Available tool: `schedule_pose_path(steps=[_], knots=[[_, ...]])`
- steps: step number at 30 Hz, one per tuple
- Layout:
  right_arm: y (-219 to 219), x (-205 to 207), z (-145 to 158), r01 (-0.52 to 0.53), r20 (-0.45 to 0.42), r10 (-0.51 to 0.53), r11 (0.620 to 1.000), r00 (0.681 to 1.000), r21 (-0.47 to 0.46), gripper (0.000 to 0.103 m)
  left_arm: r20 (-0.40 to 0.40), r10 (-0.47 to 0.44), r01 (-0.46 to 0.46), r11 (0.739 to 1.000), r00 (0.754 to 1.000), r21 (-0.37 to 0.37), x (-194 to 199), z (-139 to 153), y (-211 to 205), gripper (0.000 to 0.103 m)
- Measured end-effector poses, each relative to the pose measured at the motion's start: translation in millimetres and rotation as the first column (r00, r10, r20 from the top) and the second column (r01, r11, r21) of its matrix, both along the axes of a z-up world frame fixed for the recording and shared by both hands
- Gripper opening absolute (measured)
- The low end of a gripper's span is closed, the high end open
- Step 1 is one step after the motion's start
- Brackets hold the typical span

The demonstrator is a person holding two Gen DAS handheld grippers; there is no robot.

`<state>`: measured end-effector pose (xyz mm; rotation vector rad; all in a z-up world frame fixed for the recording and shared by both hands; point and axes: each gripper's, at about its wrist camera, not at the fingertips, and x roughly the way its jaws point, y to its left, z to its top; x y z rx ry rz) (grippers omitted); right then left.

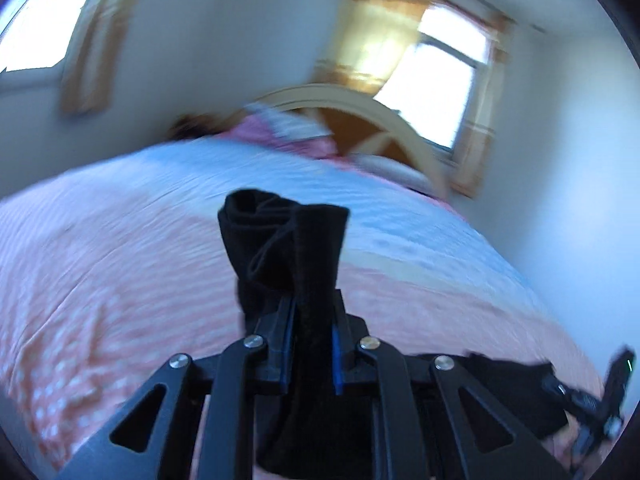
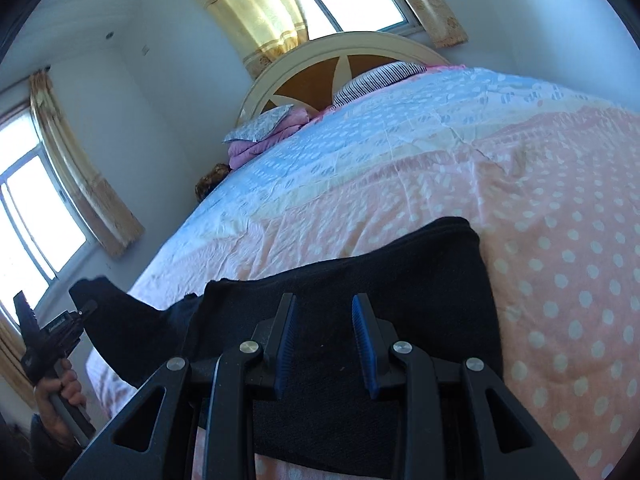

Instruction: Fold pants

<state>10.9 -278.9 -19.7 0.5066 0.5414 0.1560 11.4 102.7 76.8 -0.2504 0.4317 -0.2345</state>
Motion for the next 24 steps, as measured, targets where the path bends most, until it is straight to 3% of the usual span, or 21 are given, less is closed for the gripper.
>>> schedule_pose_path(steps=[1,4,7,10,12,14,17,19,21,23,24], knots=[[-3.8,0.4,-1.7,0.002,-0.006,-0.001,1.0,1.0,0.03,0.031,0.025,-0.067,0.066,0.998,0.997,0.017,-4.1,5.2,-21.3,0.015],[-9.2,-1.2,-0.9,-0.006,0.007,0.005,0.997,1.0,0.079,0.031,0.059,-0.288,0.286,0.958,0.956,0.035,-16.6,11.0,-93.4,0.015],[-19.7,-1.8,-3.7,-0.029,0.025,0.025,0.985,0.999,0.172,0.031,0.043,-0.467,0.461,0.882,0.883,0.099,-33.0,-3.9,-167.1,0.015],[-32.6,-0.8,-9.7,-0.027,0.028,0.02,0.965,0.999,0.26,0.031,0.015,-0.56,0.546,0.812,0.828,0.204,-50.5,-26.7,-211.9,0.015],[-37.0,1.0,-14.1,-0.027,0.019,0.023,0.954,1.0,0.299,0.031,-0.026,-0.585,0.569,0.777,0.811,0.268,-56.8,-45.9,-231.4,0.015],[-38.4,2.5,-17.5,-0.023,0.011,0.021,0.944,1.0,0.329,0.031,-0.057,-0.58,0.566,0.764,0.813,0.309,-58.7,-61.9,-237.3,0.016],[-37.6,3.4,-17.3,-0.033,0.016,0.029,0.939,0.999,0.341,0.031,-0.026,-0.58,0.548,0.753,0.814,0.364,-63.2,-62.9,-232.6,0.027],[-42.2,2.6,-20.5,-0.043,0.026,0.036,0.915,0.999,0.401,0.032,-0.047,-0.6,0.571,0.732,0.799,0.371,-64.3,-57.3,-232.7,0.054],[-49.5,0.3,-23.9,-0.076,0.066,0.05,0.863,0.997,0.5,0.047,-0.064,-0.614,0.595,0.727,0.787,0.344,-66.7,-48.9,-222.4,0.072],[-54.8,-4.2,-24.5,-0.111,0.122,0.049,0.814,0.991,0.57,0.062,-0.051,-0.619,0.602,0.738,0.784,0.305,-69.6,-38.2,-208.1,0.073],[-54.6,-6.4,-23.1,-0.125,0.144,0.05,0.804,0.988,0.581,0.065,-0.038,-0.616,0.6,0.749,0.787,0.28,-70.7,-29.7,-195.7,0.073]])
